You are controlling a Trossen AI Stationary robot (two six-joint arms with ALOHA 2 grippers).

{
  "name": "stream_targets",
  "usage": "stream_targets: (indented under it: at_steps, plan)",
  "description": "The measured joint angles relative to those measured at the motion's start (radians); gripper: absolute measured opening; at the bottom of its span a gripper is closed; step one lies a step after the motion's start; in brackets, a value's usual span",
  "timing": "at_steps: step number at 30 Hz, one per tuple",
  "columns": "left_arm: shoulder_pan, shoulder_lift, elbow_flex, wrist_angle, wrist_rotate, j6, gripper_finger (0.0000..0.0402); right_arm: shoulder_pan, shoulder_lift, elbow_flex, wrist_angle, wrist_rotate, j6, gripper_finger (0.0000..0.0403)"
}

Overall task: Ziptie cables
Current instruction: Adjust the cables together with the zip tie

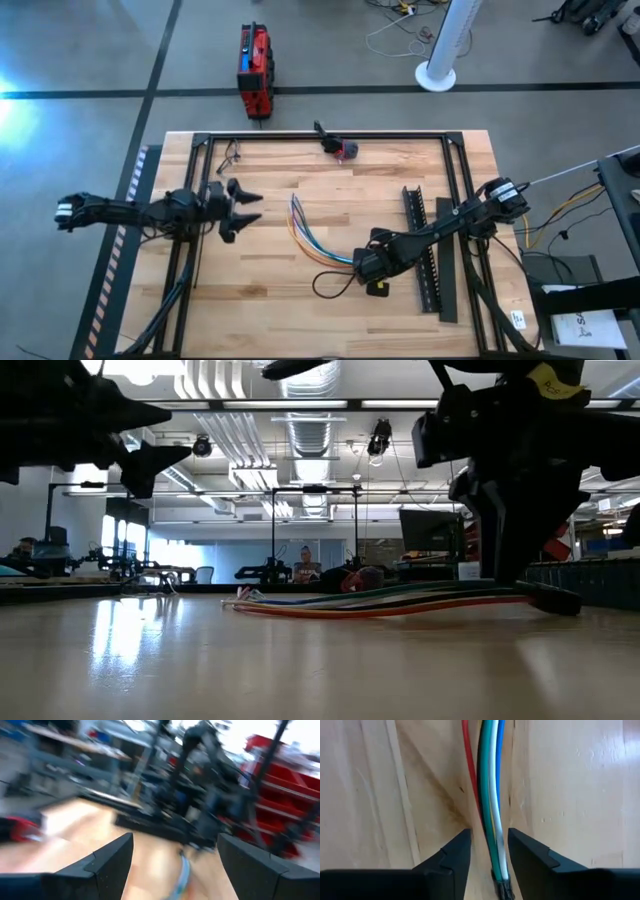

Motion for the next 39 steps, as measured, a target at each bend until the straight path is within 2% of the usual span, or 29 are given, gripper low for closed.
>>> stream_targets:
  at_steps: [4, 10, 15, 20, 28, 31, 34, 36, 39]
  plan:
    - [0.000, 0.035, 0.000, 0.027, 0.064, -0.090, 0.0274, 0.006, -0.009, 0.016, -0.038, 0.030, 0.042, 0.0108]
    - [0.000, 0.089, 0.000, 0.050, 0.103, -0.119, 0.0274, 0.057, -0.084, 0.020, -0.049, 0.174, 0.064, 0.0074]
    - [-0.010, 0.148, 0.000, 0.048, 0.038, -0.205, 0.0270, 0.086, -0.139, 0.020, -0.045, 0.235, 0.069, 0.0045]
    - [-0.055, 0.197, -0.001, 0.044, -0.031, -0.277, 0.0245, 0.096, -0.147, 0.020, -0.045, 0.239, 0.073, 0.0024]
    - [-0.206, 0.279, -0.002, -0.003, -0.100, -0.420, 0.0197, 0.099, -0.146, 0.020, -0.045, 0.239, 0.077, 0.0014]
    - [-0.288, 0.303, 0.033, -0.009, -0.122, -0.417, 0.0179, 0.099, -0.145, 0.020, -0.045, 0.240, 0.071, 0.0013]
    - [-0.380, 0.321, 0.112, -0.017, -0.174, -0.352, 0.0158, 0.099, -0.145, 0.020, -0.044, 0.240, 0.070, 0.0013]
    - [-0.440, 0.340, 0.183, -0.083, -0.209, -0.300, 0.0143, 0.099, -0.145, 0.020, -0.045, 0.239, 0.068, 0.0013]
    - [-0.523, 0.379, 0.317, -0.324, -0.321, -0.285, 0.0121, 0.099, -0.145, 0.020, -0.044, 0.240, 0.068, 0.0013]
